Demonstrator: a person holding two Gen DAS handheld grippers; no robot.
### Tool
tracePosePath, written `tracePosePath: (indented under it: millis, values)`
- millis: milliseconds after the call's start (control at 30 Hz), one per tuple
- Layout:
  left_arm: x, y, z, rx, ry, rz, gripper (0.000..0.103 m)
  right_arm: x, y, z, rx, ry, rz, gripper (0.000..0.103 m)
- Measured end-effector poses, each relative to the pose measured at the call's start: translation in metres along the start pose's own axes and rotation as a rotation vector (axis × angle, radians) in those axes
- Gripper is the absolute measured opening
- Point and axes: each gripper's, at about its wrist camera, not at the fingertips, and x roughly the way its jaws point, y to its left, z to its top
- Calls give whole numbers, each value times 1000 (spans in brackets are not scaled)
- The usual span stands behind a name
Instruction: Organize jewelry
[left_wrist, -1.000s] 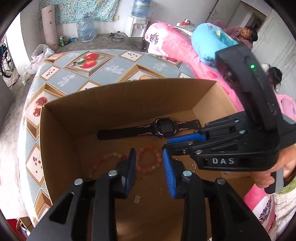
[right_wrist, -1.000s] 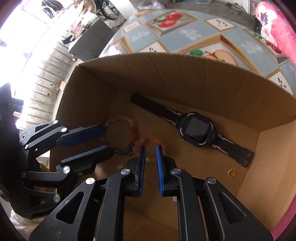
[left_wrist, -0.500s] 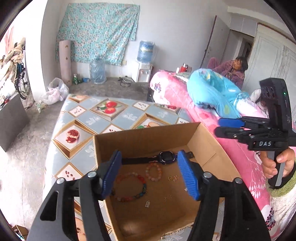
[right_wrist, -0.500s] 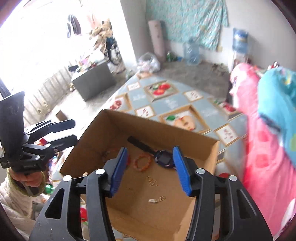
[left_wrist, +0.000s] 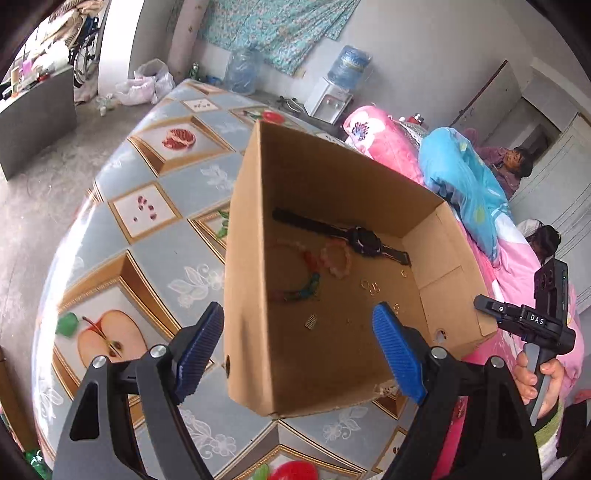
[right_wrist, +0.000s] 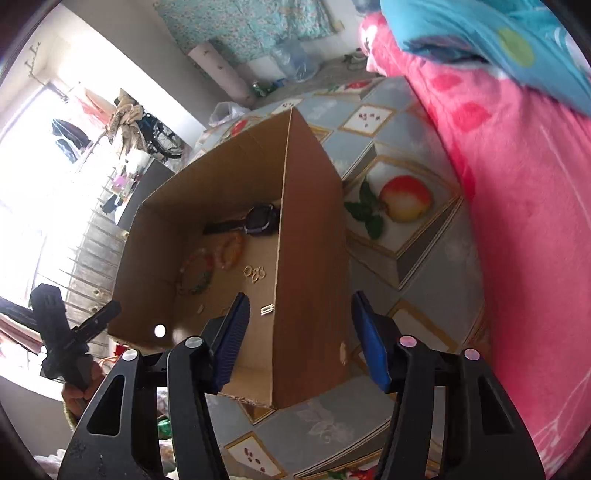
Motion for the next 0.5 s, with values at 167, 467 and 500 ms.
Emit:
tracePosePath:
  millis: [167, 467, 500]
  values:
    - [2, -5, -1, -9, 16, -24, 81, -6, 18, -4, -27, -40, -69, 46]
    - [-15, 0, -5, -1, -3, -2, 81, -10, 21, -20, -14, -40, -43, 46]
    - [-18, 0, -7, 2, -5, -3, 81, -12, 21, -23, -12, -41, -38, 46]
